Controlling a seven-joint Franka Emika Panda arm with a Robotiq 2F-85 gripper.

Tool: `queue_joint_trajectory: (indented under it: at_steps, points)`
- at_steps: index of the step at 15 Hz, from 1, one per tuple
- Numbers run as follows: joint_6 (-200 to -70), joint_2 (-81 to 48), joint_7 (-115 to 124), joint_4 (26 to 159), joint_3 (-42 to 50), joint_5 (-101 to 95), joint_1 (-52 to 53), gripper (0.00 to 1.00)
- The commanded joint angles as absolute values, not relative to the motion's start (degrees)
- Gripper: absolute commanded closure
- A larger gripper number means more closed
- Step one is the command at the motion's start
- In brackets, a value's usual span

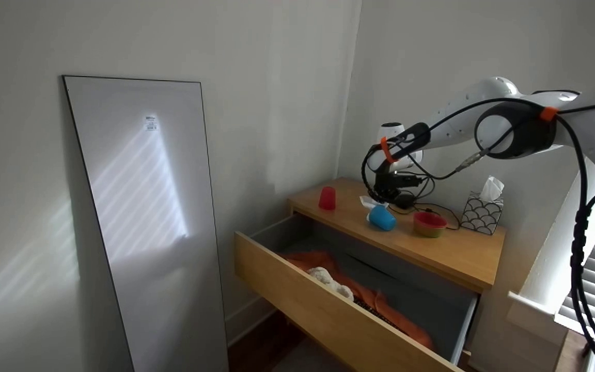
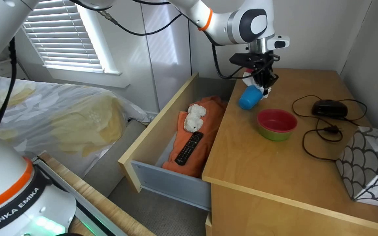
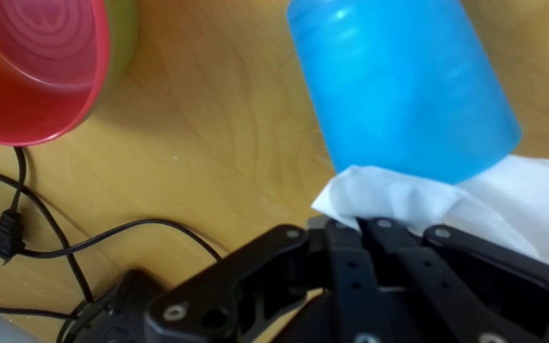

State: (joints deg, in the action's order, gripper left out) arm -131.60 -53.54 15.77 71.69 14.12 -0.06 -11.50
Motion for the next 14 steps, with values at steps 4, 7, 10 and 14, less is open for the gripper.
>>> queue_joint_trajectory:
  at_steps: [4, 7, 10, 14]
  points:
    - [-132.6, -49.7, 16.2, 73.0, 12.5, 2.0, -12.5, 0.99]
    - [-136.4, -46.9, 16.1, 75.5, 12.5, 3.2, -12.4, 0.99]
    - [-139.7, -45.0, 15.9, 78.0, 12.7, 4.0, -12.5, 0.99]
    - [-144.4, -42.7, 14.6, 81.7, 11.1, 5.9, -13.7, 0.99]
